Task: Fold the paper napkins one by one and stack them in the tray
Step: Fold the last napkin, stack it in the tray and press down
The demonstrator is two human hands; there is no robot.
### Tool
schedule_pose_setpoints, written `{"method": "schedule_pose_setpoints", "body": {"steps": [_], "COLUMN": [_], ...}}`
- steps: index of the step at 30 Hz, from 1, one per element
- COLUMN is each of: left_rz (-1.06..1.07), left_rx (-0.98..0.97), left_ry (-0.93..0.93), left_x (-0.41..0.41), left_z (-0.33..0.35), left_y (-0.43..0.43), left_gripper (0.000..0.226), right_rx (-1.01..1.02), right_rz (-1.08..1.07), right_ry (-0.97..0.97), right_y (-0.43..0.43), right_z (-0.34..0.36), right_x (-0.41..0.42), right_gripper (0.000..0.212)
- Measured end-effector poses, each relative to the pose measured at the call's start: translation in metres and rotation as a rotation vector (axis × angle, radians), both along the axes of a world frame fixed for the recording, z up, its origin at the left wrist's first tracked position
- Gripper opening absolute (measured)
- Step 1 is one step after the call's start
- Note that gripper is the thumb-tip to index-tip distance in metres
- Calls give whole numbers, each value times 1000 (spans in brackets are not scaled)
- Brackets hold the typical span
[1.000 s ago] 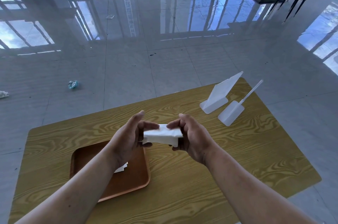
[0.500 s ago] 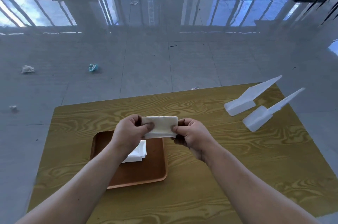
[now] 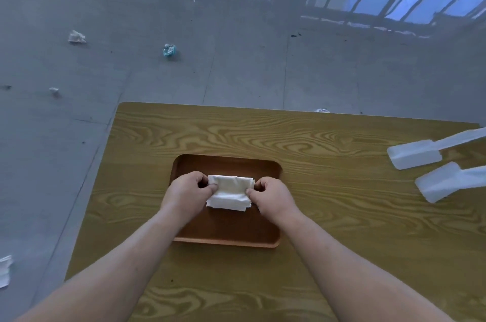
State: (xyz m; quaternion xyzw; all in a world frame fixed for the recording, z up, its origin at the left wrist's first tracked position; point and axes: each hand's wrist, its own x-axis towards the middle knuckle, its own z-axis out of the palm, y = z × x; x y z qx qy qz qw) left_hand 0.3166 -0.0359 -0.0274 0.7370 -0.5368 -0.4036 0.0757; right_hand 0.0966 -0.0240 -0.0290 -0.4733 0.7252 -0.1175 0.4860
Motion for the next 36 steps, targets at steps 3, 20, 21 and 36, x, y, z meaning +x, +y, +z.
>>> {"method": "schedule_pose_setpoints", "body": {"steps": [3,20,21,36], "left_rz": [-23,11,-50,-732], "left_rx": [1,87,28,-225], "left_ry": [-60,-13,-72,-496], "left_x": [-3,-7,-5,-25], "left_z": [-14,-27,-27,-28], "left_y": [-1,6,7,4], "left_gripper": [25,73,80,75], "right_rx": [-32,68,7,-281], "right_rz": [27,72,152,778], "right_ry": [145,124,222,599], "right_y": [4,6,8,3], "right_z": [-15,-9,-8,-14], "right_x": [6,27,23,26], "right_gripper": [22,60,69,49]}}
